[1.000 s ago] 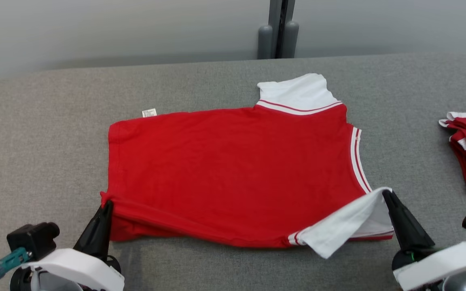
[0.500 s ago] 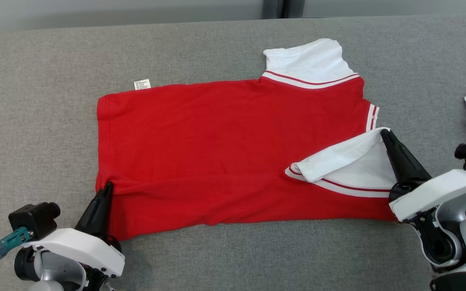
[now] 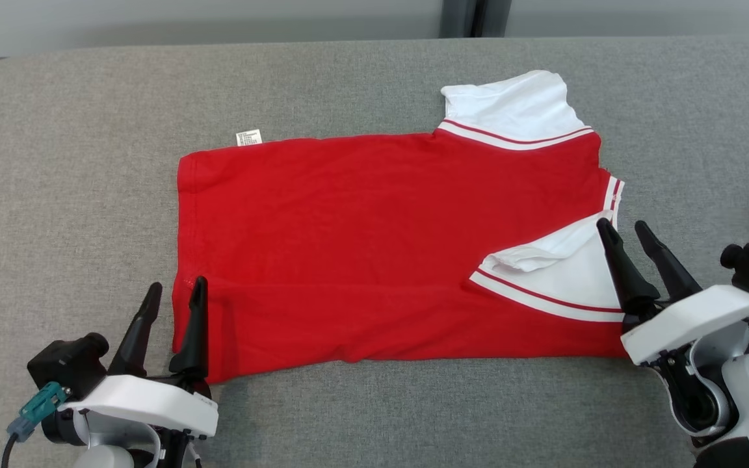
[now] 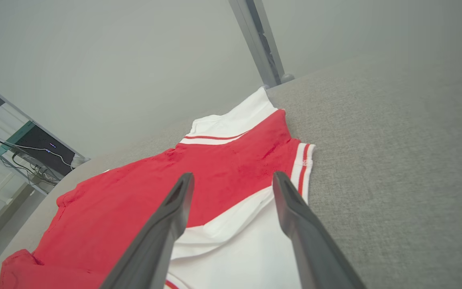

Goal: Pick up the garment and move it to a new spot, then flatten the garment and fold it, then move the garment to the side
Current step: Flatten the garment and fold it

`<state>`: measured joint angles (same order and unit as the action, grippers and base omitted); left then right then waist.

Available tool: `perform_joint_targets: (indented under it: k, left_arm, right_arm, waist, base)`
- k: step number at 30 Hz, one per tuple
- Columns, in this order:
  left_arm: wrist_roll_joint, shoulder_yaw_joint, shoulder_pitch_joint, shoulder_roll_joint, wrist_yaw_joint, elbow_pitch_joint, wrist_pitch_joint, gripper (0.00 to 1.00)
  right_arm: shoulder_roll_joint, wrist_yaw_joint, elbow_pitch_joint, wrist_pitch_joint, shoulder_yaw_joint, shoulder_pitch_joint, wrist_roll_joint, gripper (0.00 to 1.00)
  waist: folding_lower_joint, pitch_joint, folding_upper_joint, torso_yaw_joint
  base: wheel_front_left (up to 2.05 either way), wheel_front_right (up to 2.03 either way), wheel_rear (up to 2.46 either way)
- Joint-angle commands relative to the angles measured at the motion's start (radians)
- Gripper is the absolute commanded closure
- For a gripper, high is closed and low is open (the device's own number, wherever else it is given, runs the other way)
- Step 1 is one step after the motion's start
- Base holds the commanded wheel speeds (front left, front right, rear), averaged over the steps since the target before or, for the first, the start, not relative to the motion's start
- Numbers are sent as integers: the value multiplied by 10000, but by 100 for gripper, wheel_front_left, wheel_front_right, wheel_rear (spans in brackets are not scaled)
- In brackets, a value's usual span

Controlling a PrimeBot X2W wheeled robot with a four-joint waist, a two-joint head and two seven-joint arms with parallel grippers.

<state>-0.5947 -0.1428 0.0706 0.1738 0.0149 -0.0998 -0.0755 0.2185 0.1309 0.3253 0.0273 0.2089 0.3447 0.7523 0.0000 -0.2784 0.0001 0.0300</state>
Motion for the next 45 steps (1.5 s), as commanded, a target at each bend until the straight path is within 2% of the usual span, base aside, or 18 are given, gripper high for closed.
perform_joint_targets:
  k: [1,7,8,15,19,31,39,45]
  left_arm:
    - [183,95,142,-58,53,-39,-515,0]
    - [891,103,318,-187,307,-161,-1574,0]
    - [891,103,318,-187,307,-161,-1574,0]
    - [1545,129,49,11,455,-198,-1817,0]
    - [1723,133,-276,129,502,-237,-1839,0]
    - [1699,46,-796,269,509,-461,-1784,0]
    - [1697,-58,-645,341,510,-415,-1733,0]
    - [1700,-229,-657,393,467,-594,-1484,0]
  right_arm:
    - [154,-2,-94,402,18,-248,-273,0]
    - [316,-3,-517,1682,-344,-799,-1859,0]
    - [316,-3,-517,1682,-344,-799,-1859,0]
    - [-57,-3,-1473,2067,-1284,-1698,-3831,0]
    - [-285,-3,-2016,1994,-1622,-2355,-4387,0]
    - [-792,-3,-2735,1509,-2193,-3515,-4844,0]
    - [-849,-3,-2961,1355,-2163,-3529,-4912,0]
    - [-613,-3,-2680,1046,-1901,-3277,-5114,0]
  waist:
    - [0,190,-1,39]
    - [0,625,-1,30]
    - [0,625,-1,30]
    - [0,1028,-1,-122]
    - [0,1174,-1,-254]
    - [0,1378,-1,-365]
    - [0,1302,-1,-310]
    - [0,1110,-1,-310]
  base:
    - [0,0,0]
    - [0,0,0]
    - [0,0,0]
    - [0,0,0]
    - [0,0,0]
    - [0,0,0]
    - [0,0,0]
    - [0,0,0]
